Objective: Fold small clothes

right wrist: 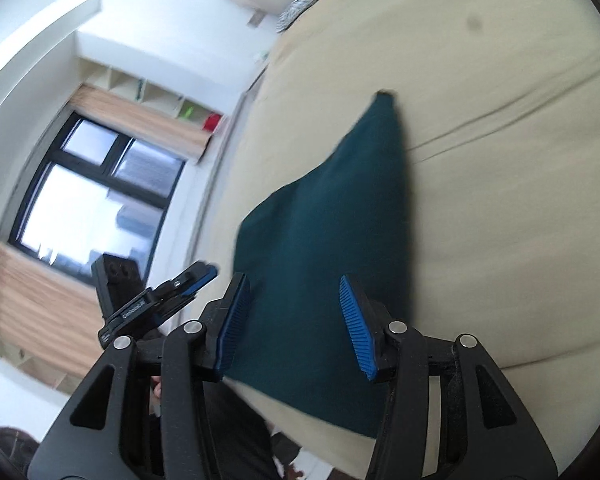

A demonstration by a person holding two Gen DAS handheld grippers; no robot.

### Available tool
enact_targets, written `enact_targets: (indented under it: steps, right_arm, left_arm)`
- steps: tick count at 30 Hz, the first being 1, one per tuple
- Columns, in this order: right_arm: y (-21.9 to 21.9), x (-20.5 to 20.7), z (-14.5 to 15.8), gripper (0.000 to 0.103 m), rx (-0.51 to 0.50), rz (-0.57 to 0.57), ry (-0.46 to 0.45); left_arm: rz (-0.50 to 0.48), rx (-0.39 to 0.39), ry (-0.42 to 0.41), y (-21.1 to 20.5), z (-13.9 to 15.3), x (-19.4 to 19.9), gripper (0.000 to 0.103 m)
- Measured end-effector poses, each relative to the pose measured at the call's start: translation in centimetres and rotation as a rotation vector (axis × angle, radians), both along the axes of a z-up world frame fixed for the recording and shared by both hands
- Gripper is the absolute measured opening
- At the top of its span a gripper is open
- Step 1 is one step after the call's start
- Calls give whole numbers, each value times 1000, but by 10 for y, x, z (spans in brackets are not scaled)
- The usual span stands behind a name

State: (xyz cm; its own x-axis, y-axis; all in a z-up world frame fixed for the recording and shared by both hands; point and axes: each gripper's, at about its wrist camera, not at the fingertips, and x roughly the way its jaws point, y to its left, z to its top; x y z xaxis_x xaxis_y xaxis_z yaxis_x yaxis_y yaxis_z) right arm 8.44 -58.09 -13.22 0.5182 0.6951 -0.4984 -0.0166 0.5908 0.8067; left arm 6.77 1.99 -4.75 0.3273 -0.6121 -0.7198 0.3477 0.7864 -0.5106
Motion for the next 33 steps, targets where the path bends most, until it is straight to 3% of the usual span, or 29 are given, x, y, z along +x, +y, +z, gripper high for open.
enact_targets:
  steps: [3, 5, 7, 12, 14, 16, 17, 19, 23, 25, 28, 31, 33]
  right_arm:
    - [17, 7, -25, 46, 2, 54, 76]
    - [15, 6, -43, 44, 36, 51, 105]
    - [13, 0, -52, 44, 78, 51, 90]
    - [12, -11, -56, 44, 50, 68, 93]
    - [13, -18, -51, 44, 27, 68, 84]
    - [9, -25, -46, 45, -11, 60, 79]
    - [3, -26, -46, 45, -38, 54, 76]
    - [1, -32, -33, 46, -141, 14, 52]
    - [12, -38, 10, 49, -367, -63, -61]
    - [14, -39, 34, 60, -466, -108, -133]
    - [30, -42, 68, 81, -582, -178, -241]
    - [49, -49, 96, 94, -689, -233, -353]
    - [63, -55, 112, 97, -764, -266, -424]
  left_arm:
    - [31, -23, 101, 9, -40, 4, 34]
    - [31, -49, 104, 15, -48, 1, 27]
    - [24, -74, 104, 20, -50, -1, 27]
    - [31, -71, 88, 20, -46, -8, 27]
    - [35, -45, 53, 21, -38, -18, 38]
    - [49, 9, -21, 18, -23, -29, 51]
    - [63, 44, -64, 17, -16, -35, 62]
    - [113, 137, -172, 14, 3, -50, 79]
    - [173, 227, -375, 10, 37, -79, 97]
    - [218, 270, -472, 7, 56, -92, 103]
    - [300, 327, -609, 4, 85, -107, 103]
    - [385, 356, -720, 1, 111, -119, 103]
    - [389, 365, -784, -1, 129, -127, 103]
